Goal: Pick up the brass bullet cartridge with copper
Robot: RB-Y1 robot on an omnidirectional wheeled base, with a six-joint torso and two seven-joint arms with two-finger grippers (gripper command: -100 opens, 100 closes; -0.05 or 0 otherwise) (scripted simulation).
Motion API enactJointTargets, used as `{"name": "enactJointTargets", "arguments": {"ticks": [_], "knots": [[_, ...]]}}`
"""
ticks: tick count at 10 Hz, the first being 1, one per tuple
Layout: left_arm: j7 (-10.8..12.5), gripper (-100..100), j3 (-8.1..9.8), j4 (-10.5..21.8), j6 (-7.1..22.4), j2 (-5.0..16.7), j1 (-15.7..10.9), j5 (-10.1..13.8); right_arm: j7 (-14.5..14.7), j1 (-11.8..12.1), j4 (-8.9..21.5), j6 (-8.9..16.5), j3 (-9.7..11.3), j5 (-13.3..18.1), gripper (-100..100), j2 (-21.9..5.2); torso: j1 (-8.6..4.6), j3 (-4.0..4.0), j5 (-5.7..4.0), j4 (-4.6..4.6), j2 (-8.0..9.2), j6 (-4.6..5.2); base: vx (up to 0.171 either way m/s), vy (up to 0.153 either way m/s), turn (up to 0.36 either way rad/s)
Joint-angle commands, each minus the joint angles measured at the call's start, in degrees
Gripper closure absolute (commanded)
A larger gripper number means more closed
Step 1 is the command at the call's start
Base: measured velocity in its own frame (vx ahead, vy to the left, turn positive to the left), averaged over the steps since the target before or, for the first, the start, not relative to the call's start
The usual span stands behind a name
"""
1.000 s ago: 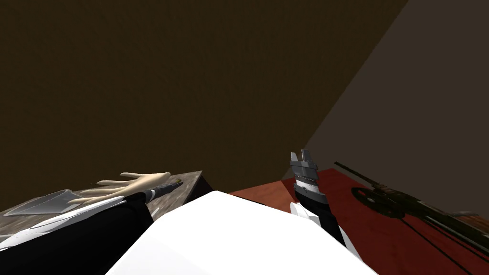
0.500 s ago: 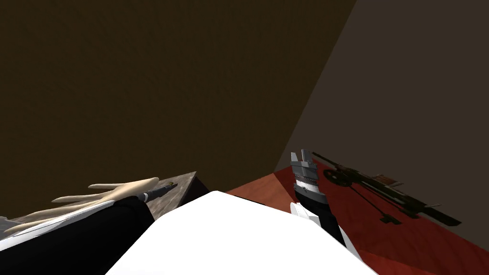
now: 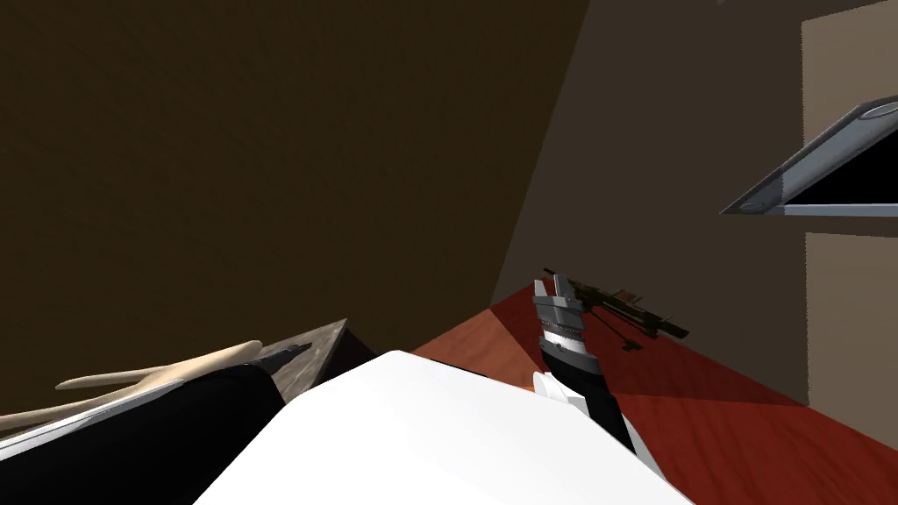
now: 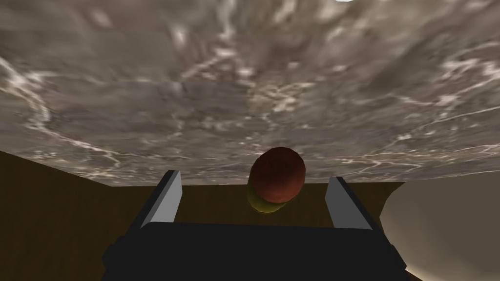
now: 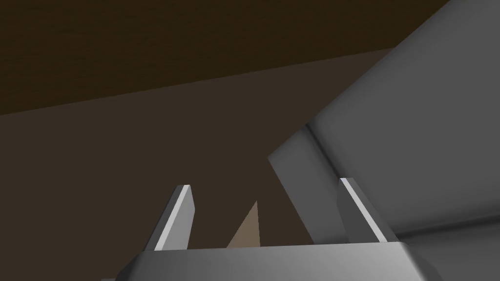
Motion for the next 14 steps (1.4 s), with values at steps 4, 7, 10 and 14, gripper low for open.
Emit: {"name": "enactJointTargets", "arguments": {"ticks": [4,7,10,14], "knots": [[1.5,-100,-1.93,8.0,-1.4,-0.5,-2.7,2.4,0.0,0.0,0.0,0.0,0.0,0.0,0,0.0,-0.12,0.0,-0.02,0.0,0.01,0.06,-0.076,-0.083,-0.254],[1.6,100,-1.84,7.3,-1.3,-0.1,-2.4,2.4,0.0,0.0,0.0,0.0,0.0,0.0,0,0.0,0.15,-0.13,0.07,-0.03,-0.24,0.06,-0.008,-0.008,-0.004],[1.6,100,-1.85,7.2,-1.4,-0.1,-2.5,2.4,0.0,0.0,0.0,0.0,0.0,0.0,0,0.0,0.28,-0.19,0.11,-0.07,-0.33,0.03,0.0,0.0,0.0],[0.2,100,-0.39,1.7,-0.2,0.0,-0.5,0.2,0.0,0.0,0.0,0.0,0.0,0.0,0,0.0,0.79,-0.35,0.17,-0.16,-0.61,-0.2,0.073,0.085,0.273]]}}
